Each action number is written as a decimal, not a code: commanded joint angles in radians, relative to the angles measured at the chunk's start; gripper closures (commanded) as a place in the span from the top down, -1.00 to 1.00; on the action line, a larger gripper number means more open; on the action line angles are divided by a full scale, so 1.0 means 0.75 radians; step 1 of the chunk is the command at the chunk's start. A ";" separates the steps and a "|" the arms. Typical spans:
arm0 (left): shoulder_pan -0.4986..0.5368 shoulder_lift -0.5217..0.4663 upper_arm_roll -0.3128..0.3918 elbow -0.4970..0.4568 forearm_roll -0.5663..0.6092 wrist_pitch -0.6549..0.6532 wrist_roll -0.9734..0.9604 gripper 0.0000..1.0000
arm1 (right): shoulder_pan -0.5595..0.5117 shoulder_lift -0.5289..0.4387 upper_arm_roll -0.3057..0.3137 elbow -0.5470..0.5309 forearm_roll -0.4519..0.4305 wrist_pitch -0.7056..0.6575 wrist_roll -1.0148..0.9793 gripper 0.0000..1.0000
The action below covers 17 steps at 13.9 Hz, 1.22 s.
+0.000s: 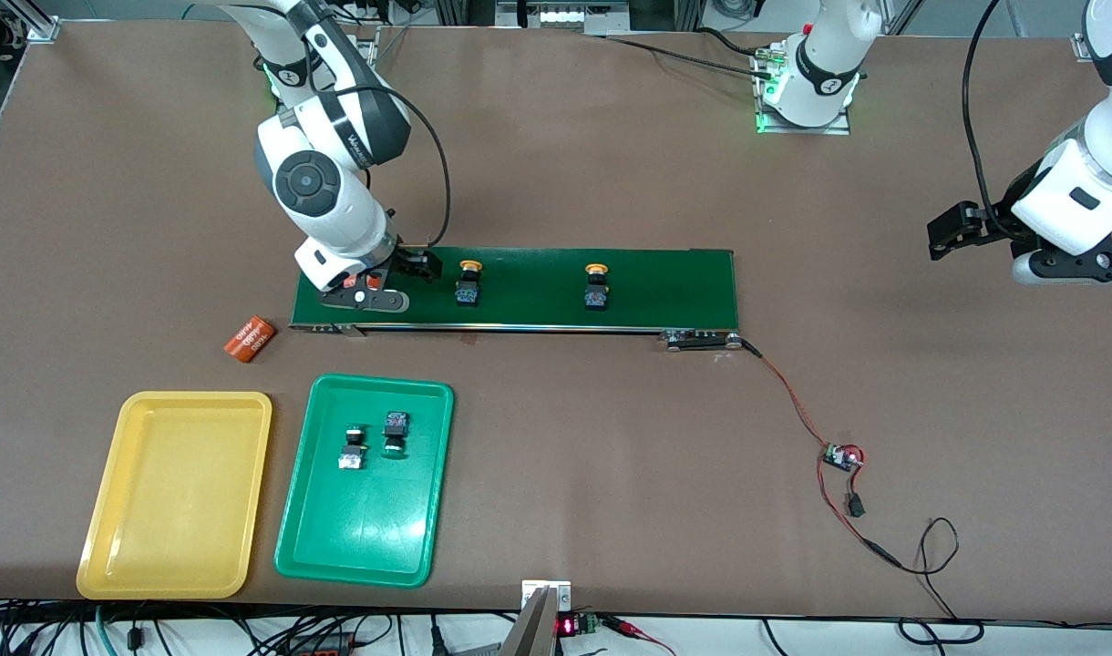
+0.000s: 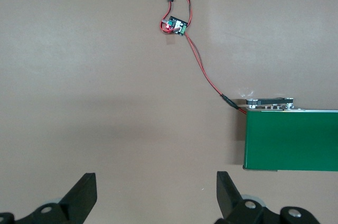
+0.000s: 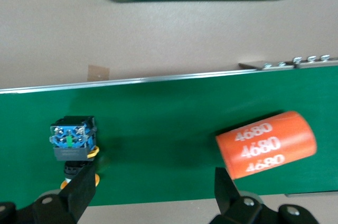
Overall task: Sort buttons by color to trays
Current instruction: 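Grasp the orange-based button on the belt with the right gripper and lift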
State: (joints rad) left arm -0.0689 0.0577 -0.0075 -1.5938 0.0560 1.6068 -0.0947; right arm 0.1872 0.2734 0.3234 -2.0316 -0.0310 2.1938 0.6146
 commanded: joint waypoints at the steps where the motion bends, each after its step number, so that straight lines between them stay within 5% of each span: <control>1: 0.014 -0.042 -0.027 -0.041 0.030 0.022 -0.023 1.00 | 0.018 0.030 0.007 -0.001 -0.032 0.026 0.038 1.00; 17: 0.018 -0.040 -0.062 -0.027 0.019 -0.017 -0.025 1.00 | 0.063 0.124 0.011 -0.009 -0.139 0.112 0.017 1.00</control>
State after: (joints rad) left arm -0.0685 0.0486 -0.0424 -1.5967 0.0577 1.5972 -0.1071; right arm 0.2400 0.3441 0.3267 -2.0320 -0.1105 2.2351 0.6198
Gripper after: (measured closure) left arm 0.000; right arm 0.000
